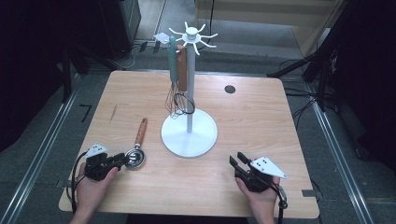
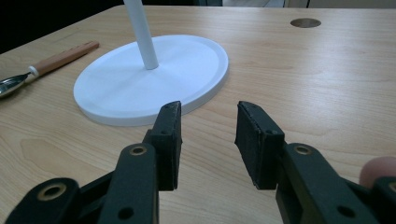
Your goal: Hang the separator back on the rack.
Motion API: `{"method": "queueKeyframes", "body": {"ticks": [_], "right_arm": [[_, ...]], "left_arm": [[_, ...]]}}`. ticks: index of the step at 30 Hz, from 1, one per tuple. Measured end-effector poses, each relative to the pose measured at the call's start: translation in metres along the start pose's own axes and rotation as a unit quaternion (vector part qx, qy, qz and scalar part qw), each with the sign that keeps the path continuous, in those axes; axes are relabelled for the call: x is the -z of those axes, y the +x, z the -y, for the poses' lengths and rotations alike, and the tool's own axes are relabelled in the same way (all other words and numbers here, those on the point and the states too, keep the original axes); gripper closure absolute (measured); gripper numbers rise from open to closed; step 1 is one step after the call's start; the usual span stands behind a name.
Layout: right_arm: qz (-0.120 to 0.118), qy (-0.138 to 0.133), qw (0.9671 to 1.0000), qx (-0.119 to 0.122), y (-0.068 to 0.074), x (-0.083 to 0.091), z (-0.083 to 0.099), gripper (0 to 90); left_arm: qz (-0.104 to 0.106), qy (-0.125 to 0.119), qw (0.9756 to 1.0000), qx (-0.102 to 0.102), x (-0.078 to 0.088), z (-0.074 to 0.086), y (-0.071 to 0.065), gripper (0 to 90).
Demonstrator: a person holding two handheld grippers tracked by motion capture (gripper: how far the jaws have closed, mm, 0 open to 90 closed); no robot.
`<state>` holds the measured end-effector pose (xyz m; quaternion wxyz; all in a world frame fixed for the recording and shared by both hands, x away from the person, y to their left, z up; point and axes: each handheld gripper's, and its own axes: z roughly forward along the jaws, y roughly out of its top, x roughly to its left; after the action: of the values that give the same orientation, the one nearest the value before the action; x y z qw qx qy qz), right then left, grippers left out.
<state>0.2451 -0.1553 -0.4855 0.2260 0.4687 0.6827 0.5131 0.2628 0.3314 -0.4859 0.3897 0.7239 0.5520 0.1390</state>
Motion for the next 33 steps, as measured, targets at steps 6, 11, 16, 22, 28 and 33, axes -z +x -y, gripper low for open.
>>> {"method": "queueKeyframes", "body": {"ticks": [6,11,16,22,28,33], "right_arm": [[-0.008,0.0,1.0,0.003,0.006,0.0,0.0,62.7],[-0.011,0.003,0.9999,0.003,0.009,-0.001,0.001,63.3],[-0.018,0.004,0.9998,0.002,0.012,-0.004,0.001,63.3],[-0.017,0.006,0.9998,0.004,0.016,-0.004,0.002,63.2],[-0.02,0.007,0.9998,0.006,0.02,-0.005,0.002,63.3],[-0.024,0.009,0.9997,0.005,0.024,-0.004,0.004,63.4]], "left_arm": [[0.004,0.002,1.0,0.005,0.003,0.007,-0.013,69.6],[0.017,0.006,0.9998,0.002,0.006,0.015,-0.026,67.3],[0.046,-0.011,0.9985,-0.026,0.006,0.014,-0.037,54.4],[0.036,-0.027,0.999,-0.001,-0.004,0.001,-0.029,43.3],[0.064,0.011,0.9979,-0.006,-0.017,-0.002,-0.031,60.4],[0.071,0.019,0.9973,-0.008,-0.017,0.002,-0.043,66.3]]}}
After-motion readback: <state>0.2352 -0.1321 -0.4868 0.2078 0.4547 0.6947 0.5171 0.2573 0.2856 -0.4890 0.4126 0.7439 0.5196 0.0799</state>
